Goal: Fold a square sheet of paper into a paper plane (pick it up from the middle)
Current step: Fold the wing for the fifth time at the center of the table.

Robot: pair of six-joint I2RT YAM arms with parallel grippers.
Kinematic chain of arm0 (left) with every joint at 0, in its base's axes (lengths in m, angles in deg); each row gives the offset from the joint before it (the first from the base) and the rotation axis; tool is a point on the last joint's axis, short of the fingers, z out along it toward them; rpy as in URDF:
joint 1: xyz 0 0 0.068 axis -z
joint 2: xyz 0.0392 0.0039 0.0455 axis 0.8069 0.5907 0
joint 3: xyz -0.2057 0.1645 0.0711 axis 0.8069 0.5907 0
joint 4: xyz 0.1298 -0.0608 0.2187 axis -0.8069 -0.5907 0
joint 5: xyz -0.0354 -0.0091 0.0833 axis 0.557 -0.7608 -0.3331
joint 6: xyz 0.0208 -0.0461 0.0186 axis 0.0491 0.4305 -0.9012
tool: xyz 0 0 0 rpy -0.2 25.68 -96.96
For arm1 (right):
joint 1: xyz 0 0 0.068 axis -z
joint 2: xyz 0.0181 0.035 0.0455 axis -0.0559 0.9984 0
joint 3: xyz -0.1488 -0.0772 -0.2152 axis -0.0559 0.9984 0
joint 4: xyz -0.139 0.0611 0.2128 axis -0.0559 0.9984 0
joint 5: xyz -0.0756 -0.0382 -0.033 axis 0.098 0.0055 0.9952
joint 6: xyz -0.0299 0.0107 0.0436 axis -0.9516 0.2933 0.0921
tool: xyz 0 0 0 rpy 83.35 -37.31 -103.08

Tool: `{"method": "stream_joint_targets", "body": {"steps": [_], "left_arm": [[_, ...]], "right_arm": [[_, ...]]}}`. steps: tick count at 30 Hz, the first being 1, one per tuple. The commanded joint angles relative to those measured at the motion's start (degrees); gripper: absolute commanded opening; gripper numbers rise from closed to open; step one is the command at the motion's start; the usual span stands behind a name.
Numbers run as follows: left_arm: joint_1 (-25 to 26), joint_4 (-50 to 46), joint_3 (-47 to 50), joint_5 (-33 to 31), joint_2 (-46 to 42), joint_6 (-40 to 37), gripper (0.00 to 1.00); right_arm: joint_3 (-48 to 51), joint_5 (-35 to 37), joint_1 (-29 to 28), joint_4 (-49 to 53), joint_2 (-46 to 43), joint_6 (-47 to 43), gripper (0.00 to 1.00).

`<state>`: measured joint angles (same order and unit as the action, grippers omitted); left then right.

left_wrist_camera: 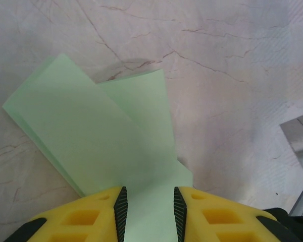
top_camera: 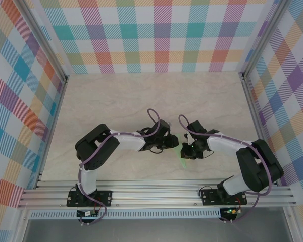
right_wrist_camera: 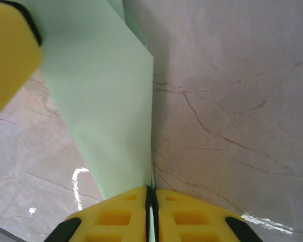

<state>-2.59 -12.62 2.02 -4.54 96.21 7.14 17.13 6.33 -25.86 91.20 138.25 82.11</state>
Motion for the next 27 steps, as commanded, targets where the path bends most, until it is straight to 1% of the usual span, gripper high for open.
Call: {"method": "stream_joint_targets", "body": {"steps": [1, 5, 9, 11, 13, 15, 17, 21, 22, 23, 24, 26, 27], "left_arm": [[-0.58, 0.09, -1.24, -1.34, 1.79, 0.43, 0.32], [-0.57, -0.59, -0.88, -1.46, 3.33, 0.93, 0.31], [-0.52, -0.94, -0.92, -1.18, 3.56, 0.86, 0.30], [-0.56, -1.18, -0.94, -1.17, 3.47, 0.55, 0.30], [-0.57, -1.29, -1.03, -0.96, 3.39, 0.39, 0.30], [-0.57, -1.47, -1.38, -0.71, 3.48, 0.17, 0.30], [-0.57, -1.46, -1.66, -0.52, 3.51, 0.15, 0.30], [-0.56, -1.65, -2.32, -0.16, 3.67, -0.10, 0.30], [-0.51, -1.73, -2.36, -0.08, 3.82, -0.06, 0.30], [-0.53, -1.86, -2.54, 0.01, 3.79, -0.19, 0.30], [-0.55, -1.97, -2.67, 0.01, 3.78, -0.24, 0.30], [-0.58, -1.98, -2.69, 0.10, 3.74, -0.25, 0.30], [-0.58, -1.99, -2.79, 0.26, 3.74, -0.20, 0.30]], "right_arm": [[1.59, -3.58, -1.92, -8.56, 3.27, 0.80, 0.13], [1.13, -3.52, -1.97, -7.16, -0.58, 1.83, 0.19], [0.52, 0.50, -1.92, -3.58, -6.64, 3.17, 0.27], [0.66, 1.20, -1.86, -2.99, -9.61, 3.52, 0.27], [1.12, -0.80, -1.88, -4.30, -11.53, 3.89, 0.26], [1.66, -5.59, -1.88, -7.49, -12.14, 4.43, 0.22], [1.82, -8.28, -1.88, -9.62, -11.66, 5.01, 0.19], [1.35, -12.28, -1.88, -11.80, -9.55, 5.17, 0.17], [0.87, -12.45, -1.90, -11.06, -8.93, 4.50, 0.15], [-0.03, -9.72, -1.88, -7.82, -8.59, 3.38, 0.15], [-0.52, -6.08, -1.88, -4.65, -8.94, 2.73, 0.20], [-0.26, -2.05, -1.64, -1.26, -10.86, 2.54, 0.29], [-0.26, -0.66, -1.62, 0.18, -12.03, 2.95, 0.37]]}}
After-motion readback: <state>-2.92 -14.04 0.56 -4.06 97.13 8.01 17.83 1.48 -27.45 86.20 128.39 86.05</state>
